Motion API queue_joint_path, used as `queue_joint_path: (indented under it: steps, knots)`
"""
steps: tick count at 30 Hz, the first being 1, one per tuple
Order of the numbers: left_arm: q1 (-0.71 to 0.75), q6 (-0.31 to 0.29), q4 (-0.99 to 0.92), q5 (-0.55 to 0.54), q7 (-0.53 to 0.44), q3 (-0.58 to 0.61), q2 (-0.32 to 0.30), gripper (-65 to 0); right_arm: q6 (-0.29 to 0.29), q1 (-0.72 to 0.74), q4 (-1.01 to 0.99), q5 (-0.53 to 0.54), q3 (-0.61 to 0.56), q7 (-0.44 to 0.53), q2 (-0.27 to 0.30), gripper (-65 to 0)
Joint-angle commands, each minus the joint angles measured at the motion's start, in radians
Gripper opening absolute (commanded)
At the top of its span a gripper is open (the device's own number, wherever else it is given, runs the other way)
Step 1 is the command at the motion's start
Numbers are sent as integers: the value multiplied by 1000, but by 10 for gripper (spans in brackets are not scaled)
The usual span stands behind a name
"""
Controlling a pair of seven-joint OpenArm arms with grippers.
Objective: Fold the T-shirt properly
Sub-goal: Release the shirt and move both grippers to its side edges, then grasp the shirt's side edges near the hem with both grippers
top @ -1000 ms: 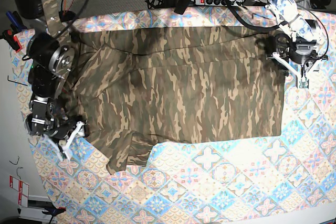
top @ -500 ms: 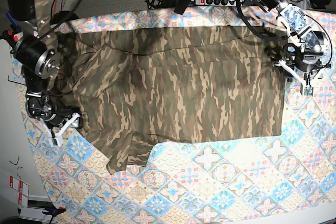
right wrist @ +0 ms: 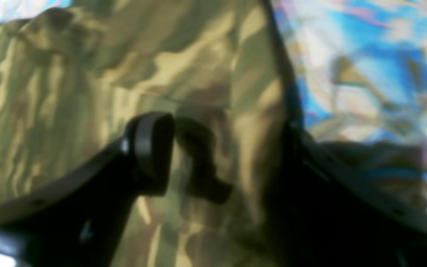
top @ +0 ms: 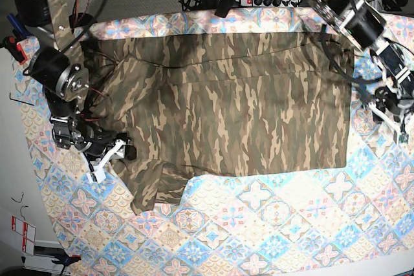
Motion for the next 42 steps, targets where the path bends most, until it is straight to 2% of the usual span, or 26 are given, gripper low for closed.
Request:
queue_joint_path:
  steps: [1,3,5,8,13,17,21,27,29,33,35,37,42]
  knots:
    - [-54,-1,-43,-20,-18,2,-43,-313,14,2,-5,-26,-2,-60,9,-268]
    - [-121,-1,-183,-25,-21,2,-89,-313,14,2,-5,-26,-2,-58,9,-268]
    - [-178,-1,-304,-25,-73,2,-116,-313,14,2,-5,-26,-2,-58,9,-268]
    - [-239,-1,-450,-14,-179,14,-132,-313,14,2,-5,-26,-5,-58,9,-268]
    - [-318,-1,-672,-15,-350,104,-143,-313,14,2,-5,-26,-7,-60,14,-268]
    - [-351,-1,-757,-15,-460,104,-143,-313,14,2,-5,-28,-8,-60,15,-268]
    - [-344,-1,-761,-9,-549,109,-143,-312,14,0,-5,-28,-8,-62,15,-268]
    - [-330,-1,-766,114,-580,109,-142,-312,14,0,-5,-28,-8,-62,29,-268]
    - [-331,-1,-823,157,-580,109,-139,-312,14,0,-5,-28,-8,-62,29,-268]
    - [-341,-1,-981,164,-620,103,-166,-312,14,0,-5,-28,-8,-62,29,-268]
    - [-333,-1,-1025,166,-669,103,-174,-312,14,0,-5,-28,-10,-63,29,-268]
    - [-330,-1,-1039,173,-678,103,-182,-312,14,0,-5,-28,-10,-71,29,-268]
    - [-314,109,-1041,175,-676,104,-211,-312,14,0,-5,-28,-10,-77,29,-269]
